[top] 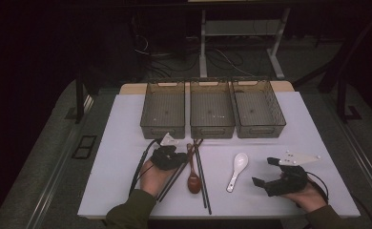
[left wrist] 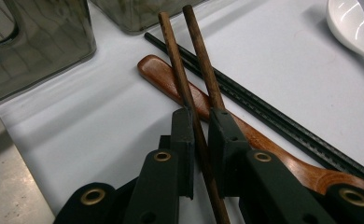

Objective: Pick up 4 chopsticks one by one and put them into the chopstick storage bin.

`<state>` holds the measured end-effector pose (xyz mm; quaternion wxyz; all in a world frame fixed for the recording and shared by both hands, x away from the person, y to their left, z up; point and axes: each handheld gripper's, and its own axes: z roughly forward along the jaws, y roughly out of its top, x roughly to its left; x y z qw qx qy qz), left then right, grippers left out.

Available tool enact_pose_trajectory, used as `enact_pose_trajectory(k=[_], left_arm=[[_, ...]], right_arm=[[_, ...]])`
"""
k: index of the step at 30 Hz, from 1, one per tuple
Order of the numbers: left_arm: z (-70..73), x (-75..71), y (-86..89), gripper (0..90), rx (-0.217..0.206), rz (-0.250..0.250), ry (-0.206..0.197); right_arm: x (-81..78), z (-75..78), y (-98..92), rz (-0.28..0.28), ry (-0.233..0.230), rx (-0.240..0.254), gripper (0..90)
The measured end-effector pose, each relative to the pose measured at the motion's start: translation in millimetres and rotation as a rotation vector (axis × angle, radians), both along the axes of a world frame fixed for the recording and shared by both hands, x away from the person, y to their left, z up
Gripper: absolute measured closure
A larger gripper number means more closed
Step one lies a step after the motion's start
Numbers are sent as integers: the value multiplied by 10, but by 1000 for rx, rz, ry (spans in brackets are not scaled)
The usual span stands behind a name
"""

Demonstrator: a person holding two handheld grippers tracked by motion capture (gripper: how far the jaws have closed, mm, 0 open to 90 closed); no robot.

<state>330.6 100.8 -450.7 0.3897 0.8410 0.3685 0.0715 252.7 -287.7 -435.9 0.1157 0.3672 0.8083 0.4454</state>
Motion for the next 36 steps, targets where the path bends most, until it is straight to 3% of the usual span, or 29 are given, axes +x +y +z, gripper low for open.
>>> enact_pose_trajectory(k=[10,21,36], left_arm=[[7,-3,0,805,-22,15,1],[47,-17,-2,822,-79,26,3],[164,-89,-94,840,-151,-39,-16]], right_arm=[[0,0,-1,-1,-1,2,26],[-1,2,-1,-1,-2,2,27],[0,4,-6,-2,-1,4,27]])
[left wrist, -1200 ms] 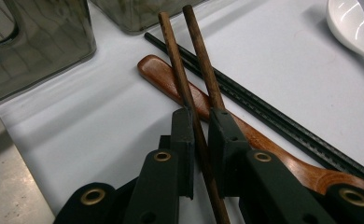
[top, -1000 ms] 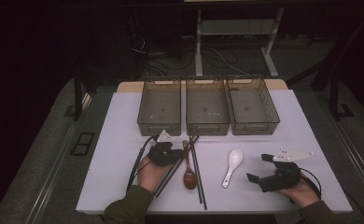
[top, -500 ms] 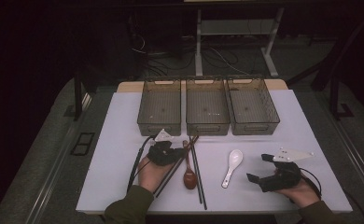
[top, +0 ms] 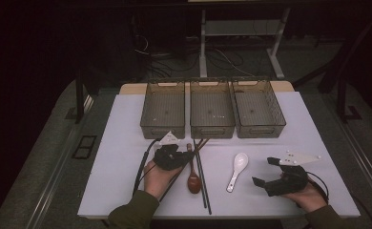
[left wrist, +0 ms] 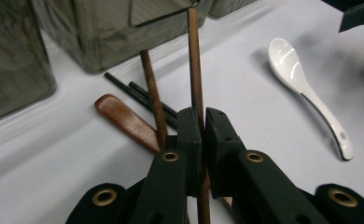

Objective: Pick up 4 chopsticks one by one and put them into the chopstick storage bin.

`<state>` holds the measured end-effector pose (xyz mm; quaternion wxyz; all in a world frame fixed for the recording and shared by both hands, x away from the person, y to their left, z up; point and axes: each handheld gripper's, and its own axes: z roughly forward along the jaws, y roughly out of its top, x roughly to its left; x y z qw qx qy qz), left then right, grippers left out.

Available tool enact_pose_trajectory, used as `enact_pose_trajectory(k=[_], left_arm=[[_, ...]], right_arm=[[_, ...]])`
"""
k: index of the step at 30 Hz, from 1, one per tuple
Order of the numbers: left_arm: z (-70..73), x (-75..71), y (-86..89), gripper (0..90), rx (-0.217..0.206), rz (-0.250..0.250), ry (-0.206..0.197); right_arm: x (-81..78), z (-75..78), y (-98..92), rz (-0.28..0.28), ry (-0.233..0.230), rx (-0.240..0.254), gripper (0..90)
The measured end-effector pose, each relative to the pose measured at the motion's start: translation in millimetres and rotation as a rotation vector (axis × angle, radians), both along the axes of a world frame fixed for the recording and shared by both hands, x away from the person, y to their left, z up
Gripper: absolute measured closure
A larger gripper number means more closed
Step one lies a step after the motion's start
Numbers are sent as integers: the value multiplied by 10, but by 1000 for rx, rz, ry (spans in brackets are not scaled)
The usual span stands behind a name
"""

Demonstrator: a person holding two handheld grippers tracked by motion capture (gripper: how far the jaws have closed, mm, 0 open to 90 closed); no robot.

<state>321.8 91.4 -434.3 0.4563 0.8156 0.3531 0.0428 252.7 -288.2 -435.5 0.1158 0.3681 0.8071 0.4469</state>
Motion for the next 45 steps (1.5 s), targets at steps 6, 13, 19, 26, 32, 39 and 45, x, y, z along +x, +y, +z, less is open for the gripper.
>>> enact_pose_trajectory(k=[6,13,19,26,32,39,45], left_arm=[[58,-13,-5,841,-10,-28,-16],[167,-35,-27,841,-7,-72,-44],[238,-39,-21,841,-5,-101,-53],[300,-23,55,840,-12,-142,-55],[333,12,112,840,-17,-145,-53],[393,68,180,840,-19,-143,-57],[419,124,193,840,-28,-144,-55]], right_arm=[[0,1,-1,0,0,0,27],[1,2,-7,1,-4,2,27],[-1,1,-3,1,-12,11,27],[-7,-1,-16,-6,-26,29,26],[40,-24,-42,-13,-38,46,27],[67,-33,-62,-27,-35,40,26],[72,-32,-76,-41,-38,38,26]])
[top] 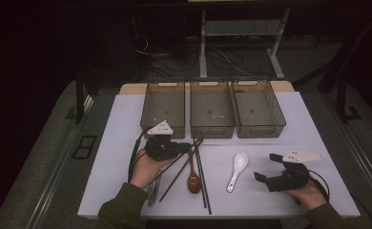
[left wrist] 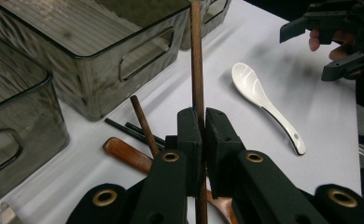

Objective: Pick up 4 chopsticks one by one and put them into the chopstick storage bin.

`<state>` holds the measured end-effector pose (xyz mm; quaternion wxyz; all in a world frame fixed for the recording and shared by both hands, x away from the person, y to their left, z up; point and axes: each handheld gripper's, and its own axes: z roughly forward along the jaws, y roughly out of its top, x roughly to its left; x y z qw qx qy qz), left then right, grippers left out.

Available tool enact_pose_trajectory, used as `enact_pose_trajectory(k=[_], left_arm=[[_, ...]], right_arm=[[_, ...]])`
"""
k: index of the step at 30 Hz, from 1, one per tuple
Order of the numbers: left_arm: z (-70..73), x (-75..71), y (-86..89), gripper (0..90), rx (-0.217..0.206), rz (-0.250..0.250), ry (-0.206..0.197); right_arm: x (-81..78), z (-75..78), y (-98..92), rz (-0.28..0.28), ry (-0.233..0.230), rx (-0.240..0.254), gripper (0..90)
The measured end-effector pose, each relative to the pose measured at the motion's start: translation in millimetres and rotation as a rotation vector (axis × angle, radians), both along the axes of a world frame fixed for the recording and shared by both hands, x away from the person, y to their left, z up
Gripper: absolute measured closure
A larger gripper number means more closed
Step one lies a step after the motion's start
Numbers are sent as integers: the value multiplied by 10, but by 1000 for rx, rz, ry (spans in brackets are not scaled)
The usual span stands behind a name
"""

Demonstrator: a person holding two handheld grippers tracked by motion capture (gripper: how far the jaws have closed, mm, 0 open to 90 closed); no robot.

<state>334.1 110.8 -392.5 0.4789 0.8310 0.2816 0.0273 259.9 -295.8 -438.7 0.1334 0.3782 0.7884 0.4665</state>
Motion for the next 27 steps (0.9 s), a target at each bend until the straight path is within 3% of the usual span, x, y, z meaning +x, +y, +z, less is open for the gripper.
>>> enact_pose_trajectory(k=[9,21,27], left_arm=[[109,74,-36,840,8,-1,-22],[288,278,-39,840,6,17,-41],[366,387,-42,840,8,29,-54]], right_arm=[[-3,1,-6,-5,-1,-2,27],[-20,11,-10,-10,17,8,27],[-13,11,-15,-6,0,8,26]])
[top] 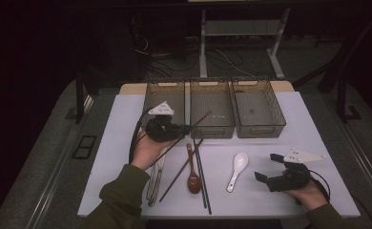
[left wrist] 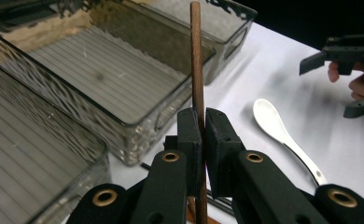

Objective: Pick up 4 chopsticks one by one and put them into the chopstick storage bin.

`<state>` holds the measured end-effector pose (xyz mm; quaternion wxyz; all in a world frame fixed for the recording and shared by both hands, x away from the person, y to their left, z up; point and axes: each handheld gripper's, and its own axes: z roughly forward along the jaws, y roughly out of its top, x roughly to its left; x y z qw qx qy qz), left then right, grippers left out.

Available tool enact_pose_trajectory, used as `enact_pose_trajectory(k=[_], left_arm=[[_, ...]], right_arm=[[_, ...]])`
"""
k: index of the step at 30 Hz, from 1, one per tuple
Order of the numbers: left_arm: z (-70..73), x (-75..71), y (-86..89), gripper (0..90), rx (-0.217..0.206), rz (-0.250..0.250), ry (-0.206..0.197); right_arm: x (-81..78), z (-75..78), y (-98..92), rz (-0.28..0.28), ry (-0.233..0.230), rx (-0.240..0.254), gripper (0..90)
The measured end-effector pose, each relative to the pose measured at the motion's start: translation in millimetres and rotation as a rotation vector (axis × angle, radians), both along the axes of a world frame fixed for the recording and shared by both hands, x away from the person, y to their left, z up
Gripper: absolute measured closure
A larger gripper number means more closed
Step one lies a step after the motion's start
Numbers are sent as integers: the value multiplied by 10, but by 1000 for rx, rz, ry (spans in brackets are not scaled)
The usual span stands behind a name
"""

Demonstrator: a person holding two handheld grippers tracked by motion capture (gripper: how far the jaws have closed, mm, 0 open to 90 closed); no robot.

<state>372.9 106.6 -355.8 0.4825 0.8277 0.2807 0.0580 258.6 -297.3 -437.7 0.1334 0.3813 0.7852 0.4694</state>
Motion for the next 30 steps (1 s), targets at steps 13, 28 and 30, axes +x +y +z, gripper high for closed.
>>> enact_pose_trajectory(k=[13,28,30], left_arm=[[114,258,14,840,-7,59,-30],[165,568,76,840,23,99,-48],[195,612,82,840,17,106,-58]], right_arm=[[-7,9,-7,1,-2,6,27],[-13,13,-13,-1,-2,12,27],[-14,14,-13,0,-2,12,27]])
